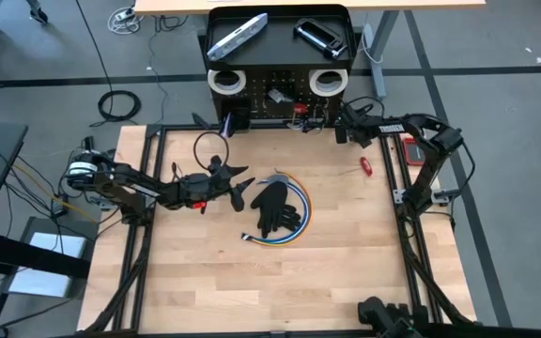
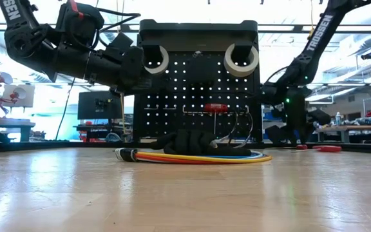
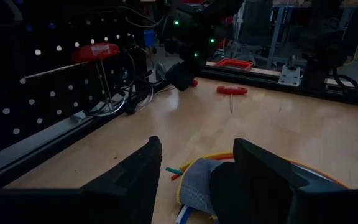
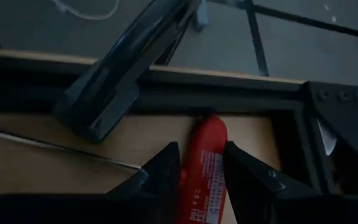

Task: Hang tools onto peg board
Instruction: Adjust the red allen wrenches, then hang the red allen wrench on the peg board

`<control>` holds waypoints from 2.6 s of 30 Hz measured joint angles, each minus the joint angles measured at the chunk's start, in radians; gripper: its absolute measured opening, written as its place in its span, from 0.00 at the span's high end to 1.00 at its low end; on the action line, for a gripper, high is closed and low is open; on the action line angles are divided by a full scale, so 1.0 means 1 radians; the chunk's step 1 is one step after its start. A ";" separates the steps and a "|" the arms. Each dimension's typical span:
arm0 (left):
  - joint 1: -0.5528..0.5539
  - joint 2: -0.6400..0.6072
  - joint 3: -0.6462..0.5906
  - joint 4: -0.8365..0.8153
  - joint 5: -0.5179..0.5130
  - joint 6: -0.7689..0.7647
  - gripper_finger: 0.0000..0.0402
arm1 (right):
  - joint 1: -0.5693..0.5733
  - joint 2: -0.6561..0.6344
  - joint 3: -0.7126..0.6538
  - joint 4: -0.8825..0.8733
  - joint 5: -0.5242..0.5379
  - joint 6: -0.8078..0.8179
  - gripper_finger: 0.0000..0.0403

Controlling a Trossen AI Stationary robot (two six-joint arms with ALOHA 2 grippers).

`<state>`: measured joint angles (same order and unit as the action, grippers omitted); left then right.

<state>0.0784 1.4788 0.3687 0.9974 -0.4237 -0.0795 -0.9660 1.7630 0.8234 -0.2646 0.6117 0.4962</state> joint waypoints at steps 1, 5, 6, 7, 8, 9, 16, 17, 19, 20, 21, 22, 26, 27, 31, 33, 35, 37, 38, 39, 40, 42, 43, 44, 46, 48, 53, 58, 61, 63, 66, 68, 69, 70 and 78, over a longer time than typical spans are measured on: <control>0.000 0.000 0.000 0.000 0.000 0.000 0.48 | 0.002 0.000 0.013 -0.031 -0.005 0.002 0.67; 0.000 0.000 0.000 0.005 0.000 -0.001 0.48 | 0.004 -0.008 0.033 -0.103 -0.094 0.001 0.68; 0.000 0.000 0.000 0.005 0.000 -0.001 0.48 | 0.004 -0.013 0.034 -0.125 -0.117 0.000 0.69; 0.000 0.000 0.000 0.005 0.000 -0.001 0.48 | 0.007 -0.019 0.036 -0.158 -0.144 0.002 0.69; 0.000 0.000 0.000 0.006 0.000 -0.002 0.48 | 0.016 -0.026 0.036 -0.196 -0.174 0.004 0.70; 0.000 0.000 0.000 0.008 0.000 -0.002 0.48 | 0.029 -0.037 0.035 -0.245 -0.200 0.004 0.70; -0.003 0.000 0.014 -0.012 0.203 0.049 0.48 | 0.267 -0.144 0.023 -0.499 -0.288 -0.004 0.73; -0.007 0.000 0.028 -0.024 0.223 0.049 0.48 | 0.315 -0.165 0.024 -0.501 -0.294 -0.016 0.73; -0.018 0.000 0.068 -0.080 0.236 0.052 0.48 | 0.415 -0.204 0.021 -0.504 -0.332 -0.053 0.74; -0.025 0.000 0.095 -0.126 0.237 0.056 0.48 | 0.469 -0.220 0.019 -0.506 -0.347 -0.059 0.75; -0.030 0.000 0.124 -0.183 0.239 0.071 0.48 | 0.517 -0.236 0.018 -0.507 -0.351 -0.051 0.75; -0.035 0.001 0.154 -0.233 0.240 0.079 0.48 | 0.564 -0.258 0.018 -0.507 -0.350 -0.024 0.75; -0.035 0.048 0.257 -0.296 0.234 0.054 0.48 | 0.716 -0.368 0.018 -0.548 -0.254 0.123 0.75; -0.035 0.067 0.275 -0.291 0.236 0.038 0.48 | 0.754 -0.398 0.018 -0.562 -0.199 0.173 0.74; -0.060 0.144 0.317 -0.286 0.266 -0.015 0.48 | 0.849 -0.477 -0.046 -0.591 -0.031 0.374 0.74; -0.080 0.184 0.333 -0.279 0.264 -0.035 0.48 | 0.851 -0.482 -0.101 -0.587 -0.023 0.461 0.74; -0.102 0.216 0.337 -0.273 0.260 -0.057 0.48 | 0.828 -0.463 -0.158 -0.589 -0.030 0.560 0.74; -0.130 0.239 0.343 -0.243 0.261 -0.065 0.48 | 0.791 -0.437 -0.216 -0.568 -0.029 0.637 0.74; -0.143 0.246 0.347 -0.222 0.261 -0.072 0.48 | 0.773 -0.424 -0.242 -0.534 -0.029 0.649 0.74; -0.155 0.247 0.347 -0.216 0.262 -0.080 0.48 | 0.754 -0.409 -0.266 -0.475 -0.029 0.646 0.74; -0.165 0.248 0.347 -0.211 0.262 -0.083 0.48 | 0.735 -0.397 -0.290 -0.406 -0.033 0.624 0.74; -0.181 0.248 0.347 -0.201 0.254 -0.086 0.48 | 0.694 -0.368 -0.333 -0.260 -0.048 0.555 0.74; -0.189 0.249 0.347 -0.201 0.246 -0.086 0.48 | 0.674 -0.353 -0.347 -0.199 -0.036 0.527 0.74; -0.197 0.250 0.347 -0.200 0.236 -0.088 0.48 | 0.653 -0.340 -0.362 -0.144 -0.028 0.511 0.74; -0.207 0.250 0.347 -0.196 0.224 -0.111 0.48 | 0.614 -0.312 -0.371 -0.085 0.000 0.500 0.75; -0.219 0.250 0.347 -0.203 0.205 -0.138 0.48 | 0.593 -0.293 -0.375 -0.044 0.018 0.468 0.76; -0.250 0.250 0.347 -0.207 0.127 -0.168 0.48 | 0.590 -0.248 -0.378 0.075 0.044 0.335 0.85; -0.258 0.249 0.346 -0.208 0.059 -0.169 0.48 | 0.607 -0.208 -0.379 0.159 0.059 0.273 0.97; -0.248 0.263 0.346 -0.200 0.046 -0.192 0.48 | 0.641 -0.240 -0.383 0.196 0.035 0.243 0.96; -0.237 0.274 0.345 -0.208 0.043 -0.219 0.48 | 0.685 -0.291 -0.385 0.220 -0.046 0.211 0.97; -0.218 0.317 0.348 -0.174 0.035 -0.285 0.48 | 0.760 -0.394 -0.383 0.265 -0.068 0.117 0.98; -0.205 0.358 0.350 -0.122 0.024 -0.350 0.48 | 0.819 -0.449 -0.384 0.293 -0.044 0.010 0.98; -0.197 0.383 0.354 -0.085 0.023 -0.388 0.48 | 0.853 -0.470 -0.383 0.312 -0.044 -0.052 0.98; -0.188 0.406 0.360 -0.048 0.024 -0.427 0.48 | 0.887 -0.487 -0.383 0.332 -0.043 -0.120 0.98; -0.116 0.516 0.440 0.106 0.155 -0.583 0.41 | 1.139 -0.466 -0.382 0.512 0.072 -0.541 0.99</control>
<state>-0.0378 1.9952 0.8090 1.1036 -0.2685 -0.6622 0.1731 1.2973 0.4412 0.2479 0.6841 -0.0444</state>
